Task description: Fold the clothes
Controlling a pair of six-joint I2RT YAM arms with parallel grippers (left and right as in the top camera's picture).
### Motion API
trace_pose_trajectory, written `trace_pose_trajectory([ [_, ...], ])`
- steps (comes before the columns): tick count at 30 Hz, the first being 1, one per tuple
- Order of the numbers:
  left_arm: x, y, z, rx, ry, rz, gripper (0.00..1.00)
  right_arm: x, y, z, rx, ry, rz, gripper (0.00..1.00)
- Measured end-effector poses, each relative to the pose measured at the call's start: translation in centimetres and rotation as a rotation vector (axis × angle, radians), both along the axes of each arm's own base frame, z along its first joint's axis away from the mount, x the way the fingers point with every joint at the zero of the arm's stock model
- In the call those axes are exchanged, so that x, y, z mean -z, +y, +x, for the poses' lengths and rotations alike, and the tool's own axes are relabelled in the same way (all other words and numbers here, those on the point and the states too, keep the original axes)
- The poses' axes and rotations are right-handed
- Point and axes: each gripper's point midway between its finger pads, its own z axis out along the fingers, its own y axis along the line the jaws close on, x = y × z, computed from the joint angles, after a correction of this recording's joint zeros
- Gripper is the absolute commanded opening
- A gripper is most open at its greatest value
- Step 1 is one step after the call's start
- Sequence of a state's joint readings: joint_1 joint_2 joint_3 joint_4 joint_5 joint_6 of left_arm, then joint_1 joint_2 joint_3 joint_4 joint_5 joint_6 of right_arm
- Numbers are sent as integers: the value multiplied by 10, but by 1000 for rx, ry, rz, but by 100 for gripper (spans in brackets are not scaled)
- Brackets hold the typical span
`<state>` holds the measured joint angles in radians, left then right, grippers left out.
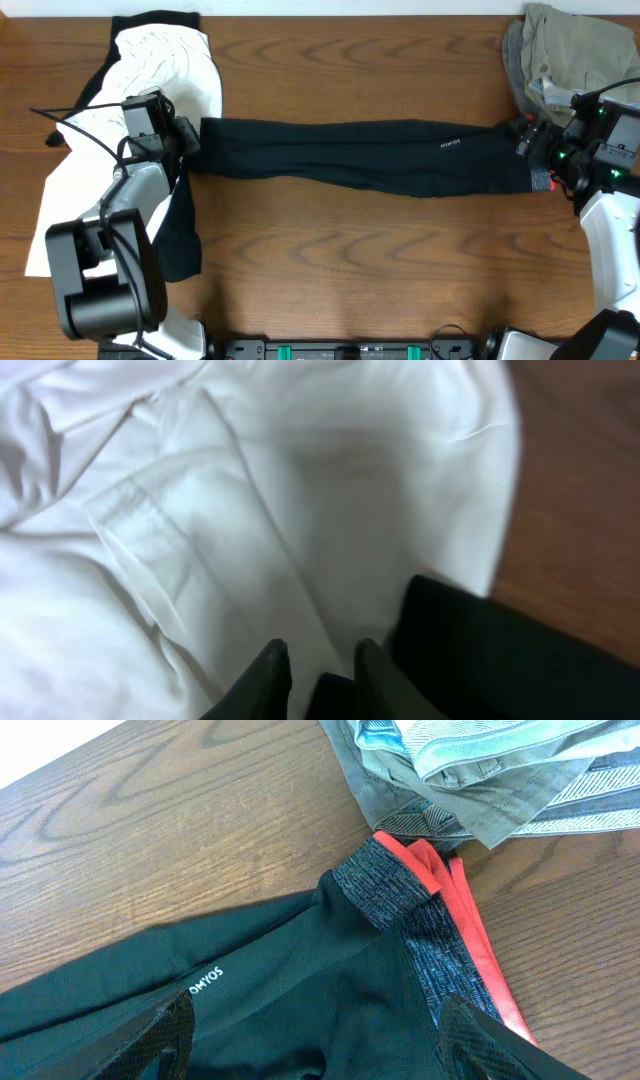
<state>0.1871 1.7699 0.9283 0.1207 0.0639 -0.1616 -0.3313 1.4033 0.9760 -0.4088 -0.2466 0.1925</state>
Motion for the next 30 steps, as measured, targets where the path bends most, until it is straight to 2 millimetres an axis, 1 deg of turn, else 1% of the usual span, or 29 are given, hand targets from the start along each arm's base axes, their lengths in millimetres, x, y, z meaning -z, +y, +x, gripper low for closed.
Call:
trace_pose_trajectory([
  [6, 34, 5, 1, -22, 50, 11, 19, 0, 0, 0, 0, 0, 0, 75],
  [9, 45, 7, 2, -22, 58, 23, 19, 1, 0, -1, 1, 6, 2, 75],
  [14, 46, 10, 4, -21, 55, 39, 19, 2, 1, -3, 0, 14, 5, 75],
  [17, 46, 16, 4, -34, 61, 73, 19, 3, 1, -3, 0, 15, 5, 75],
  [21, 46, 34, 0, -89, 71, 114, 19, 3, 1, -3, 0, 19, 7, 75],
  [26, 46, 72, -12, -185, 82, 136, 19, 3, 1, -4, 0, 20, 7, 75],
  [28, 46, 81, -15, -210, 85, 140, 18, 3, 1, -4, 0, 20, 7, 75],
  [30, 45, 86, -17, -223, 87, 144, 18, 3, 1, -4, 0, 20, 7, 75],
])
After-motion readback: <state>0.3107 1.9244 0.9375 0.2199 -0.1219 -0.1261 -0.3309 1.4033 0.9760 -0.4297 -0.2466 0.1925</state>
